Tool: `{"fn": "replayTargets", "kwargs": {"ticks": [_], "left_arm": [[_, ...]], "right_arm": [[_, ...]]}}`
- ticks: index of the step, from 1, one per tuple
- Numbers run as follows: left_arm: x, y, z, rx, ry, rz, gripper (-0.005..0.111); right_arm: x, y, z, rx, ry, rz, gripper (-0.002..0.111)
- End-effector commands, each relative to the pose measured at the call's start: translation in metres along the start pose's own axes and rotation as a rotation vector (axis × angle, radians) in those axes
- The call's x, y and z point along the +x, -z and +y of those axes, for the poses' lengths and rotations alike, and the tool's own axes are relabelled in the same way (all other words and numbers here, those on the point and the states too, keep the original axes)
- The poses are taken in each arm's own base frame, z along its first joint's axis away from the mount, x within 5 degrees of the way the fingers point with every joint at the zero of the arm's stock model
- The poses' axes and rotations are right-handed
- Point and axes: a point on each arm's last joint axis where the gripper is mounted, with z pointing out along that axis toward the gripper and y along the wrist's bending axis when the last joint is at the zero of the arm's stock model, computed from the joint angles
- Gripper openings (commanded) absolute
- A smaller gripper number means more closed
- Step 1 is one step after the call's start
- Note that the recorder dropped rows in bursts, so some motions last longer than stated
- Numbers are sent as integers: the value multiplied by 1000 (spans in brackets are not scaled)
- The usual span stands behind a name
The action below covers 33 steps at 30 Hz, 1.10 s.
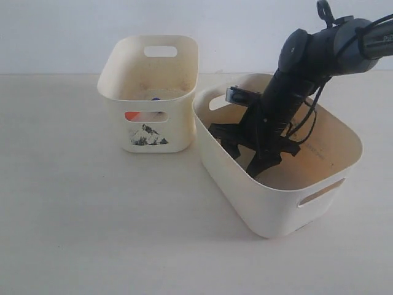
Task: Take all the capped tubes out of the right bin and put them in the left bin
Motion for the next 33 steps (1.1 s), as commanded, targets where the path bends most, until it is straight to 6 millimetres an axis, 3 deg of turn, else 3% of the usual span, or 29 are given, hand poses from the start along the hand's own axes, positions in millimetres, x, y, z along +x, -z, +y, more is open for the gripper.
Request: {"fn": "replayTargets", "kwargs": {"ticks": [1, 5, 12, 20, 33], "left_arm": [[-2, 0, 0, 2, 23, -15, 4], [-2, 0, 0, 2, 23, -15, 4], [-2, 0, 0, 2, 23, -15, 4], [-2, 0, 0, 2, 23, -15, 4], [-2, 0, 0, 2, 23, -15, 4]], "right_arm": [[2, -15, -10, 56, -1, 49, 44], [4, -22, -13, 65, -6, 85, 33], [5, -22, -19, 124, -5, 100, 0], [3, -16, -20, 160, -20, 61, 0], [-6, 24, -1, 107, -17, -138, 0]]}}
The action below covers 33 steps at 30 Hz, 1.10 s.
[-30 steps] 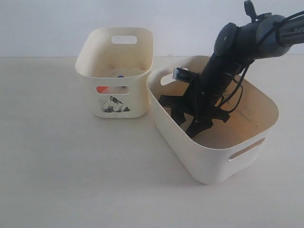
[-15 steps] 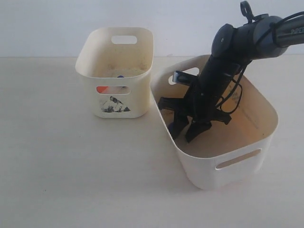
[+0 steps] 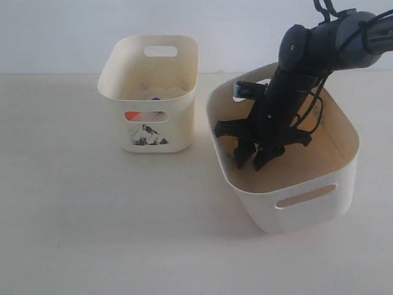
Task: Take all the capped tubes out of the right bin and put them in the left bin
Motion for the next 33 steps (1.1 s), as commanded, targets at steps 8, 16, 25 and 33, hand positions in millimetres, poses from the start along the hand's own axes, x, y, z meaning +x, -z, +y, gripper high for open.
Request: {"fn": "replayTargets", "kwargs": {"ticks": [8, 16, 25, 33], "left_arm": [[-2, 0, 0, 2, 23, -15, 4], [-2, 0, 0, 2, 23, -15, 4], [-2, 0, 0, 2, 23, -15, 4], [-2, 0, 0, 2, 23, -15, 4]], "right_arm": [[-5, 22, 8, -92, -24, -95, 0], [-13, 65, -13, -80, -131, -223, 0], [-9, 104, -13, -151, -147, -305, 0], [-3, 153, -1, -180, -99, -501, 0]]}}
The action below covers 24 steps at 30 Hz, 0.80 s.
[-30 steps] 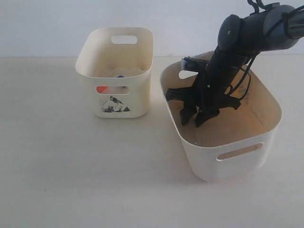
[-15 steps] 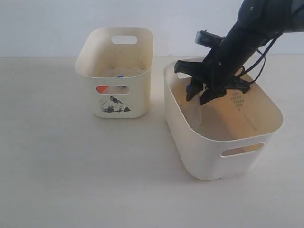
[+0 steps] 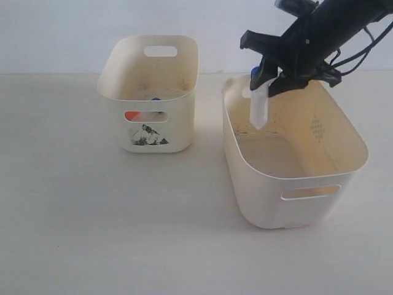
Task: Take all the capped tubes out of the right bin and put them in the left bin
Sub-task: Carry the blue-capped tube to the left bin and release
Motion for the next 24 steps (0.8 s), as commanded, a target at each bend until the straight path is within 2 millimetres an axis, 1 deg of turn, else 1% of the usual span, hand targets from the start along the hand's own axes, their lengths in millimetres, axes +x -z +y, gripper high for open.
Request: {"fn": "replayTargets", "kwargs": {"ticks": [1, 4, 7, 9, 13, 16, 20, 24], "left_arm": [[-2, 0, 0, 2, 23, -15, 4], [-2, 0, 0, 2, 23, -15, 4], [-2, 0, 0, 2, 23, -15, 4], [-2, 0, 0, 2, 23, -15, 4], [-2, 0, 0, 2, 23, -15, 4], [-2, 0, 0, 2, 23, -15, 4], [-2, 0, 0, 2, 23, -15, 4], [-2, 0, 0, 2, 23, -15, 4]], "right_arm": [[-9, 36, 15, -54, 37, -157, 0], [-13, 49, 31, -147, 32, -254, 0], [-15, 48, 52, -238, 29, -344, 0], [-14, 39, 66, -266, 44, -394, 0], [-10, 12, 91, -264, 72, -505, 0], [-4, -7, 105, -260, 83, -554, 0], [7, -31, 117, -254, 99, -553, 0], [15, -53, 119, -239, 106, -519, 0]]}}
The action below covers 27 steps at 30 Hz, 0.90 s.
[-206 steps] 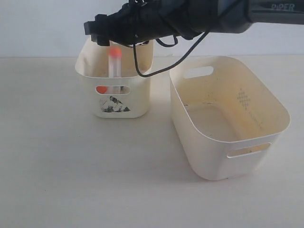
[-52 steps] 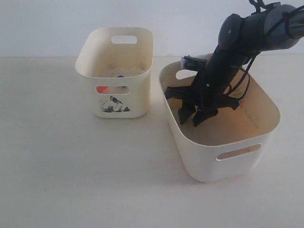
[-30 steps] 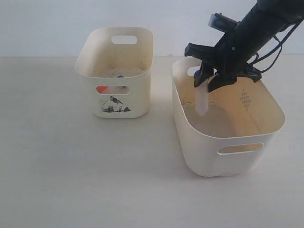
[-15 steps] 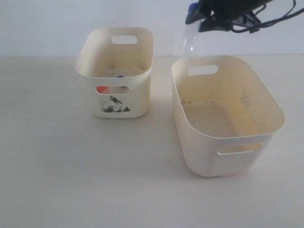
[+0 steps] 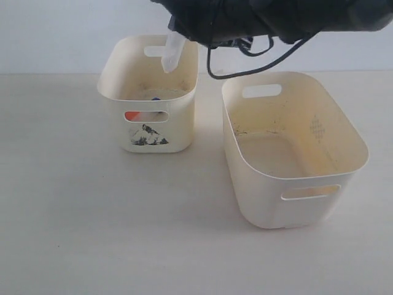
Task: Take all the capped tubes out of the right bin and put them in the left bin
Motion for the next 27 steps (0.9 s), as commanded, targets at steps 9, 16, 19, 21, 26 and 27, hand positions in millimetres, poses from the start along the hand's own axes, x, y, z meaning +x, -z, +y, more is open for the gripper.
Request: {"fn": "replayTargets", "kwargs": {"ticks": [9, 16, 19, 21, 26, 27], "left_arm": [[-2, 0, 0, 2, 23, -15, 4], [-2, 0, 0, 2, 23, -15, 4], [-2, 0, 0, 2, 23, -15, 4], [-2, 0, 0, 2, 23, -15, 4], [-2, 0, 0, 2, 23, -15, 4], [-2, 0, 0, 2, 23, -15, 4]], "right_arm": [[24, -22, 1, 21, 22, -15, 21], [19, -22, 0, 30, 5, -66, 49], [19, -22, 0, 31, 5, -69, 64], [19, -22, 0, 31, 5, -71, 71], [18, -22, 0, 33, 5, -81, 68], [16, -21, 1, 31, 5, -86, 67]]}}
